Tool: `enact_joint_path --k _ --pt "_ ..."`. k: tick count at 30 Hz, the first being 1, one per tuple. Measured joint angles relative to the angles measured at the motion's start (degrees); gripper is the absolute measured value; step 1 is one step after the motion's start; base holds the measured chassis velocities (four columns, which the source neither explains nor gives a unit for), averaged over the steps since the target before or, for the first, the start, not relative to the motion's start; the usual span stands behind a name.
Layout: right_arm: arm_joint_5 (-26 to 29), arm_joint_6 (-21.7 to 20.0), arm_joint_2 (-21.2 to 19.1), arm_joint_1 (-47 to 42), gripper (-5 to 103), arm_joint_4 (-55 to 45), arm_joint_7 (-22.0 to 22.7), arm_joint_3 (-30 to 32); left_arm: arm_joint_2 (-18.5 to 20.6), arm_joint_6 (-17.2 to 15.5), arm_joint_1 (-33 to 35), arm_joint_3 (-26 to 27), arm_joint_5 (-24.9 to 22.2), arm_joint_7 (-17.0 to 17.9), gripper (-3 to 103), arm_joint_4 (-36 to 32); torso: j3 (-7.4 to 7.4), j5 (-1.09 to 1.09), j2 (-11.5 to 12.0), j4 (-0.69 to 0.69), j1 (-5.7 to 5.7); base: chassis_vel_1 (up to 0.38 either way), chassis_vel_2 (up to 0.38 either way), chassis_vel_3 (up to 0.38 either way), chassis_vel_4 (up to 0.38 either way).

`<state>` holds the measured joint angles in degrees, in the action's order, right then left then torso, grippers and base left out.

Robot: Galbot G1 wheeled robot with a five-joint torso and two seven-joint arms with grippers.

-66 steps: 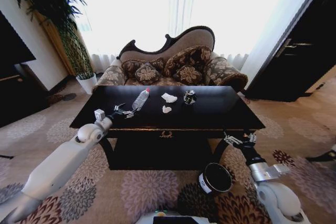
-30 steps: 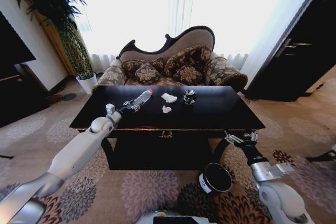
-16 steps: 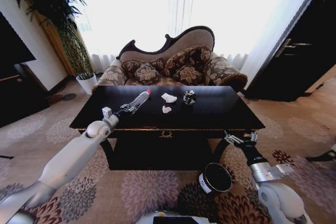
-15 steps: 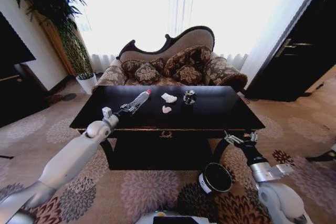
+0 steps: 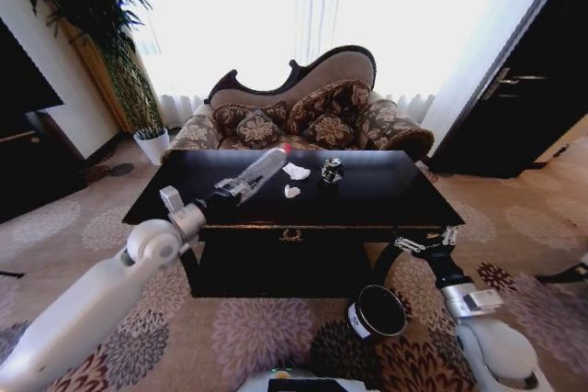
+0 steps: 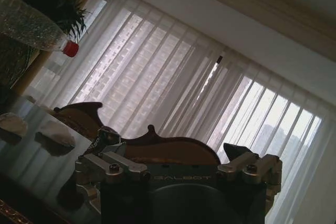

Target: Move to the front of the table and place the trash on the table into the trash bin.

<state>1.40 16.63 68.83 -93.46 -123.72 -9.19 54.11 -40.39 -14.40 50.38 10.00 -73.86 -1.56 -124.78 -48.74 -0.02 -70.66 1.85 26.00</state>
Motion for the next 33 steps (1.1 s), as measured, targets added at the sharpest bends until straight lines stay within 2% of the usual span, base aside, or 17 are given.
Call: enact_joint_path --k 1,2,6,9,12,21,33 --pt "-2.3 1.0 0.0 0.1 100 -0.2 0.2 0.4 -0.5 -0.2 -0.1 -0.7 -1.7 0.9 36 -1.1 0.00 0.01 0.0 0.00 0.00 0.000 0.000 0.000 0.000" --pt "-2.3 1.0 0.0 0.1 100 -0.2 0.2 0.4 -0.5 -0.2 -0.1 -0.7 -1.7 0.9 36 -1.1 0.00 0.01 0.0 0.00 0.00 0.000 0.000 0.000 0.000" --pt "-13.6 7.7 -0.4 1.1 100 -0.1 0.5 2.9 -2.7 -0.6 -0.6 -4.7 -6.3 4.5 36 -5.2 0.00 0.00 0.0 0.00 0.00 0.000 0.000 0.000 0.000" --pt "-16.4 9.8 -0.4 1.2 100 0.0 0.8 3.2 -3.7 -0.8 -0.6 -6.1 -8.2 5.9 36 -6.7 0.00 0.01 0.0 0.01 0.00 0.000 0.000 0.000 0.000" --pt "-20.2 13.7 0.0 1.2 100 1.0 1.1 3.2 -5.3 -1.6 0.3 -7.8 -13.7 8.2 36 -9.4 0.00 0.02 0.0 0.01 0.00 0.000 0.000 0.000 0.000" --pt "-24.3 17.9 0.2 1.4 100 0.5 1.8 2.0 -7.7 -2.2 0.6 -10.5 -21.4 11.5 36 -12.5 0.00 0.00 0.0 0.01 0.00 0.000 0.000 0.000 0.000" --pt "-24.3 19.2 2.5 -1.1 100 -2.1 1.1 2.0 -13.2 -2.5 5.3 -13.3 -19.8 12.6 36 -11.7 -0.01 0.01 0.0 0.01 0.00 0.000 0.000 0.000 0.000"
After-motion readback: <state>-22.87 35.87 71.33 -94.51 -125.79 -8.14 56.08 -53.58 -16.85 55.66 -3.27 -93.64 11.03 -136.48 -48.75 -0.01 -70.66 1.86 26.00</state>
